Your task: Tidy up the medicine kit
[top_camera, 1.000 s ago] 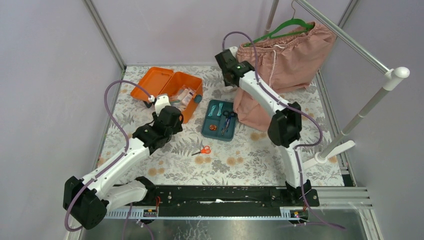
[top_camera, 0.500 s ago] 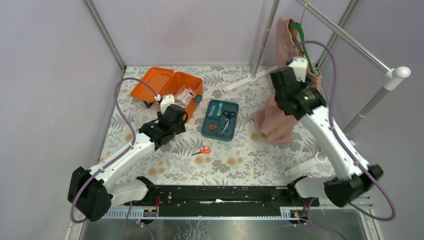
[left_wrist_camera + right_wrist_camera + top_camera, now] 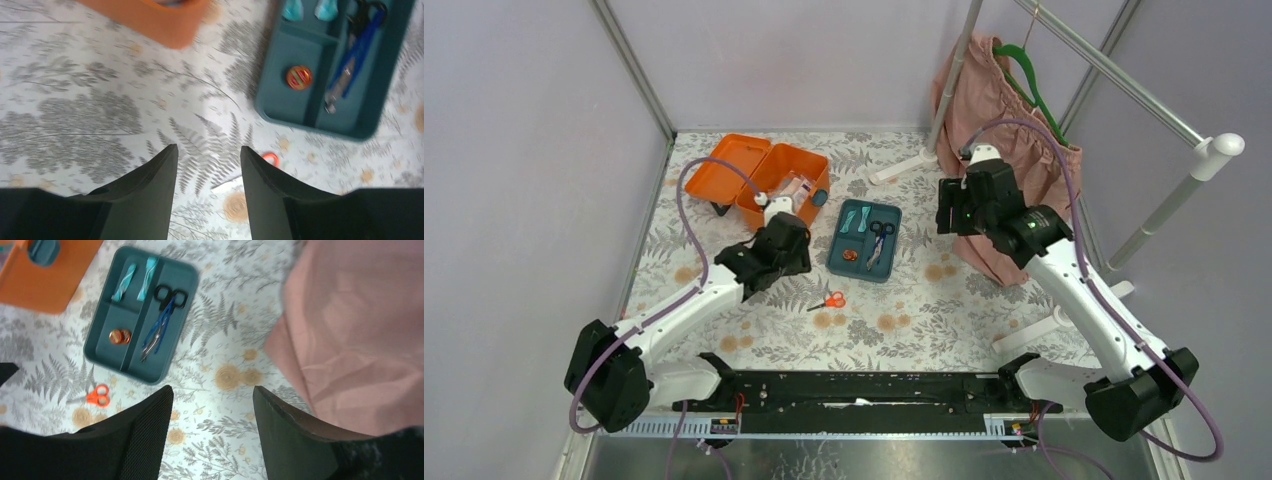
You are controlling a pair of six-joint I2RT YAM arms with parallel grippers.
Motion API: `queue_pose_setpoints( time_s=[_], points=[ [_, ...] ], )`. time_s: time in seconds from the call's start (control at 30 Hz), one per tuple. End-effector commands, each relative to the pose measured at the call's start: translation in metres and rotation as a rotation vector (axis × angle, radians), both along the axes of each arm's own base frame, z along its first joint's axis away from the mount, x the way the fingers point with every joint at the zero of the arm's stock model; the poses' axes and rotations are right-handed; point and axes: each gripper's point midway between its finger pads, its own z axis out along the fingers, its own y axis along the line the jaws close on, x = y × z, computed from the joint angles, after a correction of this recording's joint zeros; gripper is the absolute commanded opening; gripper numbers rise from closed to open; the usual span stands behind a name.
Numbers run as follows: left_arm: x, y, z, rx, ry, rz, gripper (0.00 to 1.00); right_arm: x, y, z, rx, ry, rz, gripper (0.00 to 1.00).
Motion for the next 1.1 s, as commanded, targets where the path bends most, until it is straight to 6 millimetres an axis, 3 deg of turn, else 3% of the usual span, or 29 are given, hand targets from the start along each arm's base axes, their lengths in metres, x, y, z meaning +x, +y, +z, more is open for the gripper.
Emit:
queue_pose_setpoints(
  time_s=[0.0, 0.17, 0.4, 0.5, 0.63, 1.07],
  points=[
    [-0.018, -0.042, -0.011, -0.035, 0.007, -0.136, 0.59, -0.003, 0.037, -0.018, 0.099, 0.029, 0.167, 0.68],
    [-0.046, -0.076, -0.035, 0.025, 0.040, -0.329, 0.66, -0.009, 0.041, -0.033, 0.133, 0.042, 0.179, 0.68],
    [-0.046, -0.063, -0.064, 0.200, 0.095, -0.343, 0.73, -0.015, 0.049, -0.042, 0.171, 0.074, 0.210, 0.68],
    [-0.053, -0.068, -0.079, 0.190, 0.145, -0.366, 0.81, -0.015, 0.051, -0.043, 0.187, 0.075, 0.210, 0.68],
    [-0.061, -0.075, -0.089, 0.139, 0.166, -0.386, 0.84, -0.016, 0.057, -0.046, 0.216, 0.088, 0.222, 0.68],
    [-0.074, -0.081, -0.122, 0.110, 0.237, -0.411, 0.86, -0.014, 0.071, -0.051, 0.258, 0.112, 0.256, 0.68]
  ],
)
